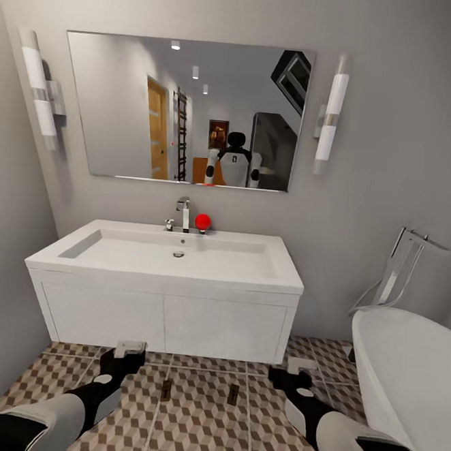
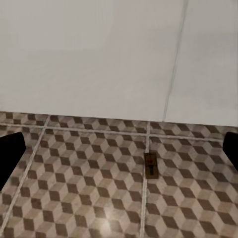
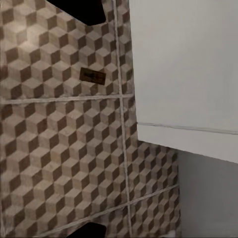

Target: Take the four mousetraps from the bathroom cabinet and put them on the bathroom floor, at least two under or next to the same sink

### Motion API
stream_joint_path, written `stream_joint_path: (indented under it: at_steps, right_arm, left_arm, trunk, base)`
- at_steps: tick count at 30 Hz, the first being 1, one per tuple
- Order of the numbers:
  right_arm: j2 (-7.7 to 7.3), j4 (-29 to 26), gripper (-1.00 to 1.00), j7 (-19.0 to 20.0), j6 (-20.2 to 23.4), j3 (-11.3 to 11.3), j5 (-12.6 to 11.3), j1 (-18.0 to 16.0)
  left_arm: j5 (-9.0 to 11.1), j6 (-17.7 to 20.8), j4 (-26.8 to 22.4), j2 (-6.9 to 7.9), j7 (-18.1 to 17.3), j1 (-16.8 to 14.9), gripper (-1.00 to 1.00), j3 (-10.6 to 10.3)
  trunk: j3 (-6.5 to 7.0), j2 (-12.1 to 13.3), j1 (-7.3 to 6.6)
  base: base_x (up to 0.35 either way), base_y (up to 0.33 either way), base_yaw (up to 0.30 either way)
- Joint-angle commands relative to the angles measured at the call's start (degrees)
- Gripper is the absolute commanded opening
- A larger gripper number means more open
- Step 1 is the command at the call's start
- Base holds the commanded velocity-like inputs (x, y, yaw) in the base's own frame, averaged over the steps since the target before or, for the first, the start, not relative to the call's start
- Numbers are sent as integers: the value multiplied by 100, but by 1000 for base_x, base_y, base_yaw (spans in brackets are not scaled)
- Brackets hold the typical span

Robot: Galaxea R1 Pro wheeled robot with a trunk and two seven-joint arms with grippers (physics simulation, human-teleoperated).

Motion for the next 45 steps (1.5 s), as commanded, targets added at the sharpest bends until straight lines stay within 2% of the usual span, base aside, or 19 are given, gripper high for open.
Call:
stream_joint_path:
  at_steps: [1,6,11,15,17,31,41,45]
  right_arm:
    - [-58,19,100,-12,12,-31,15,30]
    - [-314,22,100,-3,300,-26,9,128]
    - [-414,24,100,-8,429,-25,8,191]
    - [-462,24,100,-15,482,-24,7,367]
    - [-468,24,100,-15,488,-24,9,439]
    - [-473,24,100,0,515,-16,57,1666]
    - [-427,24,100,23,516,-14,110,2100]
    - [-390,26,100,26,522,-13,115,2289]
  left_arm:
    - [59,-17,5,10,8,0,100,-51]
    - [62,-11,6,66,7,78,100,-50]
    - [65,-3,7,92,7,234,100,-51]
    - [64,0,7,98,7,400,100,-50]
    - [65,1,7,97,7,446,100,-50]
    - [66,3,7,76,-21,1133,100,-50]
    - [69,114,14,59,-34,1435,100,-44]
    - [67,399,14,38,-34,1572,100,-42]
  trunk:
    - [-6,-4,0]
    - [-6,-4,0]
    - [-6,-4,0]
    - [-6,-4,0]
    - [-6,-4,0]
    - [-6,-4,0]
    - [-6,-4,0]
    - [-6,-4,0]
  base:
    - [0,0,0]
    - [0,0,0]
    - [0,0,0]
    - [0,0,0]
    - [0,0,0]
    - [0,0,0]
    - [0,0,0]
    - [0,0,0]
